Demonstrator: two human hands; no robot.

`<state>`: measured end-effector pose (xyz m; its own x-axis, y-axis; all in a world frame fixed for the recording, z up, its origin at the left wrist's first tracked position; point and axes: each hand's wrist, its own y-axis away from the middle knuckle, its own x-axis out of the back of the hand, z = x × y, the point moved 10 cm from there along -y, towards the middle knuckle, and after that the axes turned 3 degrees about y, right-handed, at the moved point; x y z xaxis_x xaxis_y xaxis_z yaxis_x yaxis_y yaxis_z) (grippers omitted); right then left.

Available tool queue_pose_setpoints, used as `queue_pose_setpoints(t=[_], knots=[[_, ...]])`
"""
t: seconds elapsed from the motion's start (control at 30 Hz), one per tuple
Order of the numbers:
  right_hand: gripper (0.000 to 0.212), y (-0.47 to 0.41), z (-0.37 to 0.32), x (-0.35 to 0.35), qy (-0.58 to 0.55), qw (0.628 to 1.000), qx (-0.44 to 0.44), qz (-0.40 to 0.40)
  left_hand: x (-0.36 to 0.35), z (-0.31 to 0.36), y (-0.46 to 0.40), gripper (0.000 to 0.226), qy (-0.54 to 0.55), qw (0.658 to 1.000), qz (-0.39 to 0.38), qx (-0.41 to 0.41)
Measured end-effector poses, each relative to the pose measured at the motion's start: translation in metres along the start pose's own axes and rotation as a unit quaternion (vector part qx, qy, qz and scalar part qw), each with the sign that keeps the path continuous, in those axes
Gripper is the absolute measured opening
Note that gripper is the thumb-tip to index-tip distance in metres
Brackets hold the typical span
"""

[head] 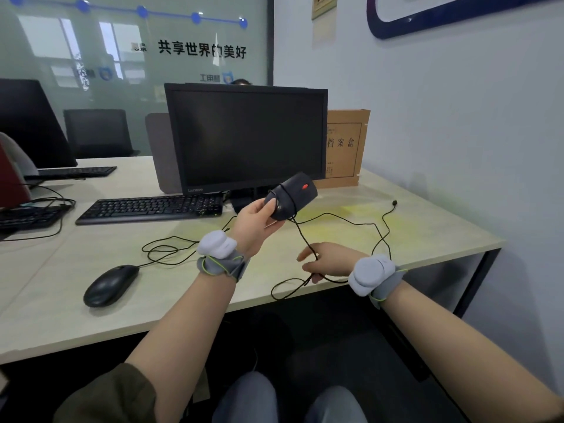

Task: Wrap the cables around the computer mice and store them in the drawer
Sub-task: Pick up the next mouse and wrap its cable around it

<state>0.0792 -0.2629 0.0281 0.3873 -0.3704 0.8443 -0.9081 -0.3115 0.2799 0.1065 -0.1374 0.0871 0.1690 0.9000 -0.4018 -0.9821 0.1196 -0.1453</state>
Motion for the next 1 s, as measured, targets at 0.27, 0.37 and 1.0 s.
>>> queue_pose_setpoints(t=[0.27, 0.37, 1.0], knots=[[0.022, 0.034, -0.049, 0.043, 0.209, 0.948, 0.102, 0.215, 0.036, 0.02, -0.013, 0.022, -0.375, 0.916, 0.111, -0.086], [0.027, 0.052, -0.071, 0.069, 0.274, 0.891, 0.176, 0.317, 0.018, 0.013, -0.012, 0.028, -0.533, 0.842, 0.024, -0.08], [0.029, 0.022, -0.003, 0.079, -0.211, 0.949, 0.139, 0.19, -0.053, -0.023, 0.035, 0.026, 0.02, 0.942, -0.304, 0.144]])
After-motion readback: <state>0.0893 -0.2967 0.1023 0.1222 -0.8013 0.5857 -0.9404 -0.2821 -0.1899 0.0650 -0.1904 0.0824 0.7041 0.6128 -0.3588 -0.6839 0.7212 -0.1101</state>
